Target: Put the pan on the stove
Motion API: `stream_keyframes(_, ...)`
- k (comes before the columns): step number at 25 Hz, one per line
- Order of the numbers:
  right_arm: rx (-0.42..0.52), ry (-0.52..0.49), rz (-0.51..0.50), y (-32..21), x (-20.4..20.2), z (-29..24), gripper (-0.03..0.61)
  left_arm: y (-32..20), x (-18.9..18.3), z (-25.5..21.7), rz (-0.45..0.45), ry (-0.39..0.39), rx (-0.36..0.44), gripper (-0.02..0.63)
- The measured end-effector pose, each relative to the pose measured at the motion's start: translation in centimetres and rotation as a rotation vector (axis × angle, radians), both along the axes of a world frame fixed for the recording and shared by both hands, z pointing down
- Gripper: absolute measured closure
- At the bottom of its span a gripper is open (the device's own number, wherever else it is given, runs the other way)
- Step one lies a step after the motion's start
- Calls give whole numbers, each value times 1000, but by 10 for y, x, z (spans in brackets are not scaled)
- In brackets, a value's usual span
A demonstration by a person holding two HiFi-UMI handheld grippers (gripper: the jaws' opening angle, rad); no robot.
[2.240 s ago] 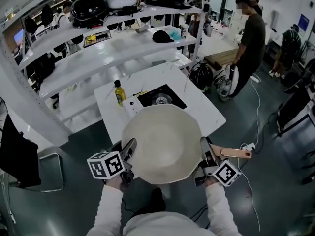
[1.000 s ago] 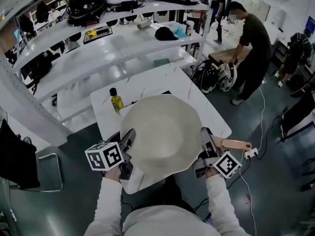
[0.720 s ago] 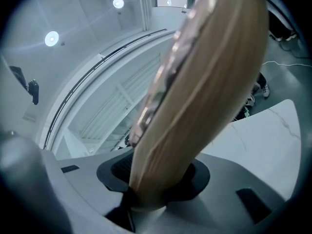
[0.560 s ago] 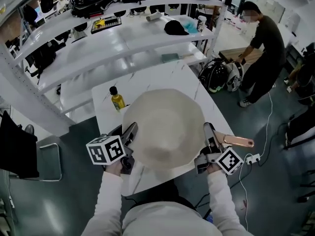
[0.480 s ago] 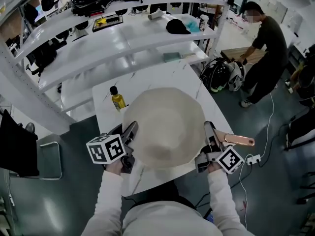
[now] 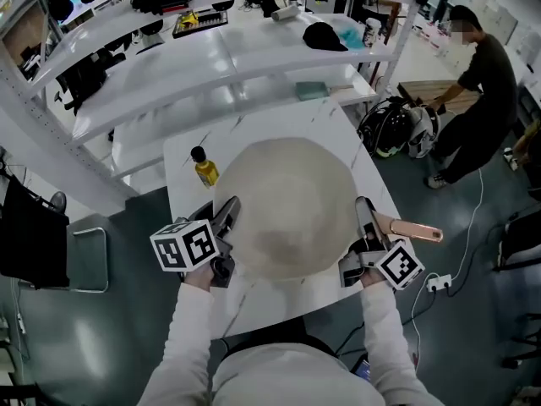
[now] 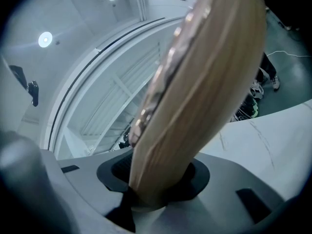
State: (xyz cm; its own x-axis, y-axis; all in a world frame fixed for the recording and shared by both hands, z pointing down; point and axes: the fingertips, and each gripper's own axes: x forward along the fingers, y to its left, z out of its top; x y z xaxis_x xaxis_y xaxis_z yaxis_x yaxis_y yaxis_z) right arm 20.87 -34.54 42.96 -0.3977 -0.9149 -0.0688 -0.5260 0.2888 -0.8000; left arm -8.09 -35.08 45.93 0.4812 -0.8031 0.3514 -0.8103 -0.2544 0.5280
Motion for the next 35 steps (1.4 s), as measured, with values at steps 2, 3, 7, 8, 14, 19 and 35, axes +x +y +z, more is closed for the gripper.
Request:
stream_keyframes(2,-4,-3,-9,-11,0,3,407,-9,0,2,-6,-3,-5,474)
stream_keyframes(3,-4,-7,-17,-16,-1,3,405,-12,0,2,-10,-5,-8,474)
stream_keyframes(7,-16,-24,-41,-32,-5,7,405,-24,-3,3,-26,-11,-14,472)
stream_keyframes(8,-23,-27,-45,-36,-6,9,405,-27,-4,3,-30,-12,-15,472)
stream_keyframes(14,-19,-17,-78,-57,-12,16,405,-43,-10,7,-47,-14,-19,472)
stream_keyframes(19,-37,-21,-87,-71,-15,23,405,-54,-12,12,-54,-12,-26,471)
stream_keyframes(35,-62,-68,-101,-93,-11,40,405,-71,-7,20,-65,-20,-37,466)
